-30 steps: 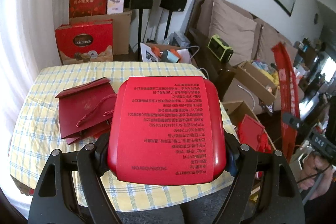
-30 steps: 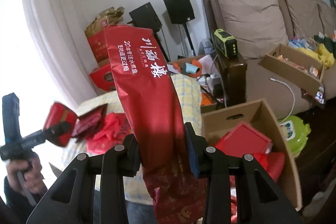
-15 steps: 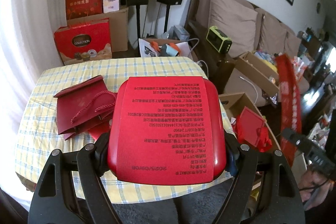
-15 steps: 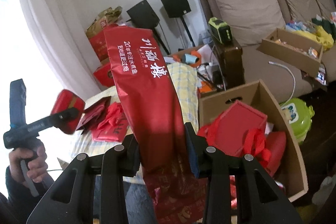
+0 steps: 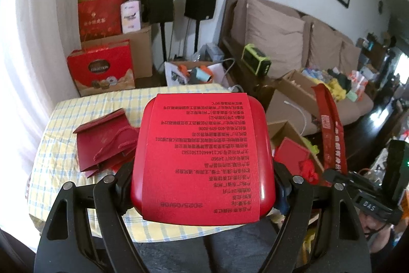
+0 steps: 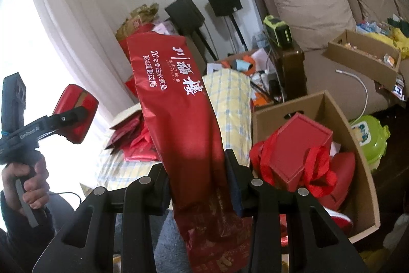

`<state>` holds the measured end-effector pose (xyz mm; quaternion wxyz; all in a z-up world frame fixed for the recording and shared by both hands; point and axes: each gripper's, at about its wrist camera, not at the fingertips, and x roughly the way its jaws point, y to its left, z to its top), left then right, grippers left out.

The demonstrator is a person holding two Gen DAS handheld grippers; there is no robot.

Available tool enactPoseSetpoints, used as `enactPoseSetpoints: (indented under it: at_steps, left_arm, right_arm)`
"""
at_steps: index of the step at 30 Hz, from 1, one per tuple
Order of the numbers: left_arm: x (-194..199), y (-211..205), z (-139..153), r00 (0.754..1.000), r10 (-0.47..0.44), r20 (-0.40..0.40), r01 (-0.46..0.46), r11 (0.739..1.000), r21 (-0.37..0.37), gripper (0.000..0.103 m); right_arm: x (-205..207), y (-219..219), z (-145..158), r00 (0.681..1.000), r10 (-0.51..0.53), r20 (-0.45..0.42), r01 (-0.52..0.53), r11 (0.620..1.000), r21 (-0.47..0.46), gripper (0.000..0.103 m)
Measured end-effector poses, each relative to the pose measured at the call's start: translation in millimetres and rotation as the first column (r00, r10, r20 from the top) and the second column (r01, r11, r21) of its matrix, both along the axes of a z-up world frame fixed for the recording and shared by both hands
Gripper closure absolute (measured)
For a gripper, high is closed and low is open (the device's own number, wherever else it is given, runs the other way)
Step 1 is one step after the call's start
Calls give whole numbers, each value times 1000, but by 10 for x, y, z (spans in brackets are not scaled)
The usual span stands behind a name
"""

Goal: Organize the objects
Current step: 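Lift the red lidded box with the left gripper while the right gripper holds the long red bag, then carry the long red bag with the right gripper down into the cardboard box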

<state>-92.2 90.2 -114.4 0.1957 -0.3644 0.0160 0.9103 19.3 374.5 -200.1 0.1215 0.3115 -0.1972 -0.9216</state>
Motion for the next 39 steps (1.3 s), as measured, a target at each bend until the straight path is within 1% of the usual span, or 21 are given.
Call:
enactPoseSetpoints:
  at_steps: [3, 10, 13, 15, 19, 24, 31, 36, 39]
  left_arm:
    - [52, 40, 81, 1000, -11, -13, 11, 1000, 13, 24]
    - [115, 103, 176, 1000, -25, -13, 25, 999, 33, 24]
    - [173, 140, 222, 999, -31, -15, 31, 999, 42, 24]
    - [228, 172, 257, 999, -49, -24, 50, 997, 50, 24]
    - [341, 253, 339, 995, -86, -55, 90, 994, 67, 24]
    - [427, 383, 450, 990, -114, -85, 120, 990, 70, 24]
    - [639, 584, 642, 974, -154, -164, 168, 983, 71, 24]
    - [711, 778, 715, 962, -200, -185, 215, 974, 64, 24]
    - [719, 902, 713, 960, -220, -176, 234, 970, 68, 24]
  right_arm:
    - [54, 65, 71, 1000, -9, -19, 8, 1000, -4, 66]
    - [162, 188, 229, 998, -32, -53, 32, 999, -2, 66]
    - [212, 221, 306, 997, -35, -75, 37, 999, 21, 66]
    - [262, 260, 372, 994, -45, -95, 49, 998, 39, 66]
    - [334, 372, 453, 991, -69, -112, 74, 996, 44, 66]
    - [404, 507, 518, 988, -101, -114, 110, 991, 77, 66]
    - [497, 745, 547, 980, -160, -115, 169, 983, 73, 66]
    - [519, 891, 525, 977, -188, -102, 196, 978, 69, 66]
    - [522, 943, 502, 976, -199, -93, 205, 977, 60, 66]
